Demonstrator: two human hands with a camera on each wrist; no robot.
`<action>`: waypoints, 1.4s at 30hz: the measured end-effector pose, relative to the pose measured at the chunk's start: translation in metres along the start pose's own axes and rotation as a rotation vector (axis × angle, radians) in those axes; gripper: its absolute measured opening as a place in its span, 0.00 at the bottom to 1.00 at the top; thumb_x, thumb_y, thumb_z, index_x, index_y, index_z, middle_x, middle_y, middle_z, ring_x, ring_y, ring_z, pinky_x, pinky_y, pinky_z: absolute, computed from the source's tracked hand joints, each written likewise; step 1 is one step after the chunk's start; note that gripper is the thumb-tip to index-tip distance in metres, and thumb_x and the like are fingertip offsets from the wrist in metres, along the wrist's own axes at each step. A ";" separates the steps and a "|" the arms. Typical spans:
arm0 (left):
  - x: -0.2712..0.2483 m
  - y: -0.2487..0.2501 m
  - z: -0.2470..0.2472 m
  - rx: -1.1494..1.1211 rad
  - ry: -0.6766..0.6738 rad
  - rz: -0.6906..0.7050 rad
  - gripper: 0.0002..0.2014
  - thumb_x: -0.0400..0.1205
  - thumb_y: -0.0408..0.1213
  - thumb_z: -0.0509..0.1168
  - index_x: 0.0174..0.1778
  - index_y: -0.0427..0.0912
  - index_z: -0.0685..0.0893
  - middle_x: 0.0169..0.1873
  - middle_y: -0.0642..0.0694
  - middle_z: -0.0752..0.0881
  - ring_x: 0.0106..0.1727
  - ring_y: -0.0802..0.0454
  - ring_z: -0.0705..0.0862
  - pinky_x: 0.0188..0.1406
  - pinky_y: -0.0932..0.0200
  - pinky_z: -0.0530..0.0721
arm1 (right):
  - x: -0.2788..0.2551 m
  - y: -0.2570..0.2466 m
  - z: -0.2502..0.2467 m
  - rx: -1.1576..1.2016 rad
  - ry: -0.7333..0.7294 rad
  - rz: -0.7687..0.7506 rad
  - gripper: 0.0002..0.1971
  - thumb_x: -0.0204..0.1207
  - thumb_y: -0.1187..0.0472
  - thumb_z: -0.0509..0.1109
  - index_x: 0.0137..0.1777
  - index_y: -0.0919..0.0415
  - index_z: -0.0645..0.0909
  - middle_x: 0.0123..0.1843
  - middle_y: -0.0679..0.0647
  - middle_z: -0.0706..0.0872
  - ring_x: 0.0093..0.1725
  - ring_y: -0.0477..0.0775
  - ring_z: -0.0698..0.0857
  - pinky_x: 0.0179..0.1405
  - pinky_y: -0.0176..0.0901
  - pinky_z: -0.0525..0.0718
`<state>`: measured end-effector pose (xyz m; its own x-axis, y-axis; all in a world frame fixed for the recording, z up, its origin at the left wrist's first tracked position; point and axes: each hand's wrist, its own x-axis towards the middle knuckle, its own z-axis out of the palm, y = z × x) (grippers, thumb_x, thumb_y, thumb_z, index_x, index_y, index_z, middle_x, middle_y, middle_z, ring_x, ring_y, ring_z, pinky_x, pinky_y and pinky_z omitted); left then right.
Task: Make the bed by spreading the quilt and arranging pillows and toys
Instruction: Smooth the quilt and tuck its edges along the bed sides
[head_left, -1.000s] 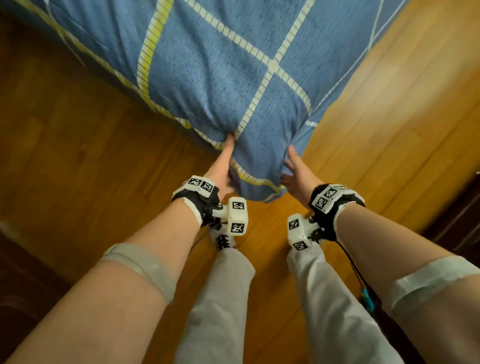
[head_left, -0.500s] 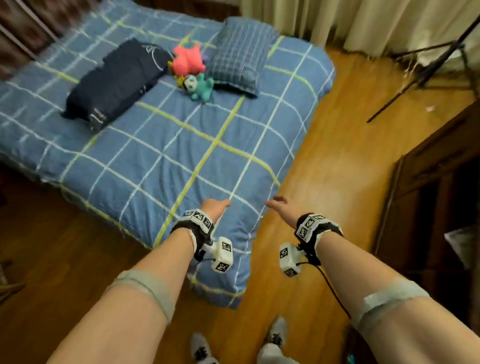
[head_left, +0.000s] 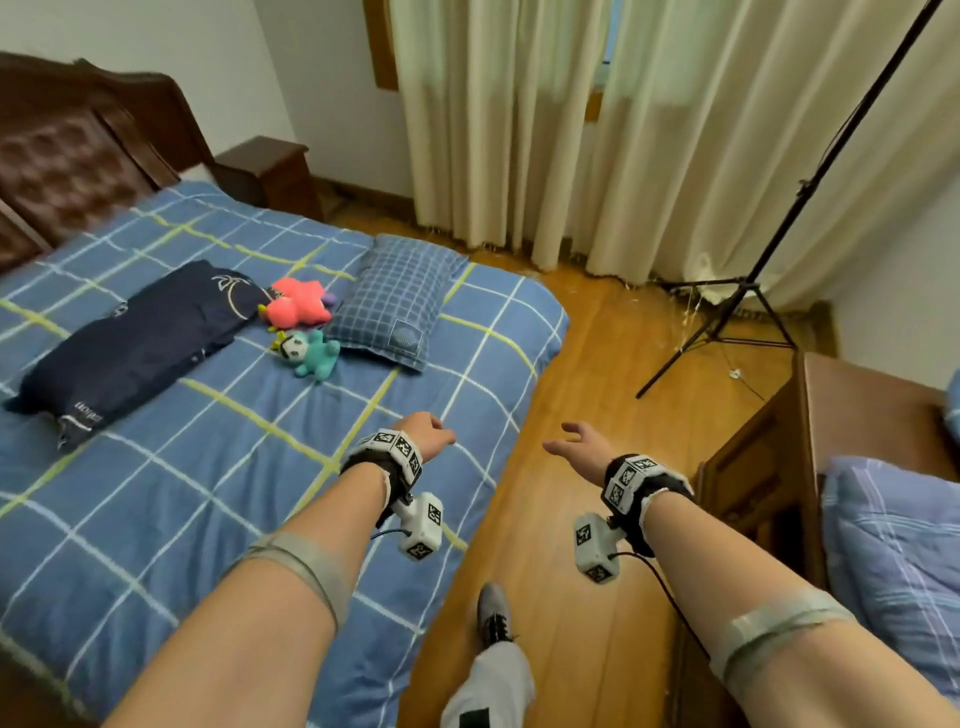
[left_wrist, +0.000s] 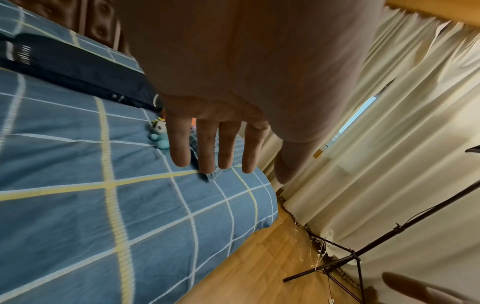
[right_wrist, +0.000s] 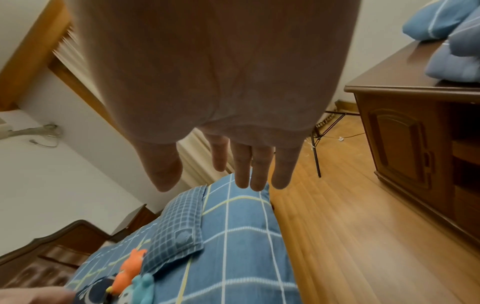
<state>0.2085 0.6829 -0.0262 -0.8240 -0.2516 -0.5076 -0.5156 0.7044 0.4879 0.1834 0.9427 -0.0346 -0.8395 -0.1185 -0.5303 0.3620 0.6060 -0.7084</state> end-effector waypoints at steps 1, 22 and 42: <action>0.024 0.015 0.005 -0.006 -0.007 0.010 0.21 0.77 0.51 0.69 0.63 0.46 0.82 0.58 0.45 0.87 0.58 0.43 0.85 0.63 0.50 0.82 | 0.020 -0.003 -0.017 -0.010 0.007 0.017 0.34 0.78 0.49 0.74 0.81 0.57 0.66 0.75 0.59 0.77 0.71 0.61 0.79 0.67 0.51 0.78; 0.482 0.394 -0.017 0.135 -0.061 -0.082 0.26 0.81 0.50 0.66 0.74 0.46 0.75 0.69 0.46 0.81 0.67 0.45 0.81 0.63 0.53 0.79 | 0.565 -0.119 -0.346 -0.539 -0.174 -0.054 0.31 0.78 0.45 0.71 0.80 0.50 0.70 0.76 0.59 0.78 0.69 0.59 0.82 0.62 0.47 0.81; 0.753 0.498 -0.113 -0.296 0.114 -0.640 0.20 0.80 0.51 0.65 0.64 0.45 0.79 0.60 0.45 0.83 0.55 0.45 0.84 0.53 0.57 0.81 | 0.970 -0.411 -0.409 -1.251 -0.655 -0.537 0.35 0.78 0.41 0.70 0.83 0.47 0.63 0.65 0.60 0.85 0.55 0.61 0.87 0.49 0.50 0.87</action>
<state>-0.6953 0.7688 -0.0853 -0.3491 -0.6348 -0.6893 -0.9352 0.1894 0.2992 -0.9455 0.9007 -0.0670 -0.3098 -0.6525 -0.6916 -0.7718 0.5974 -0.2179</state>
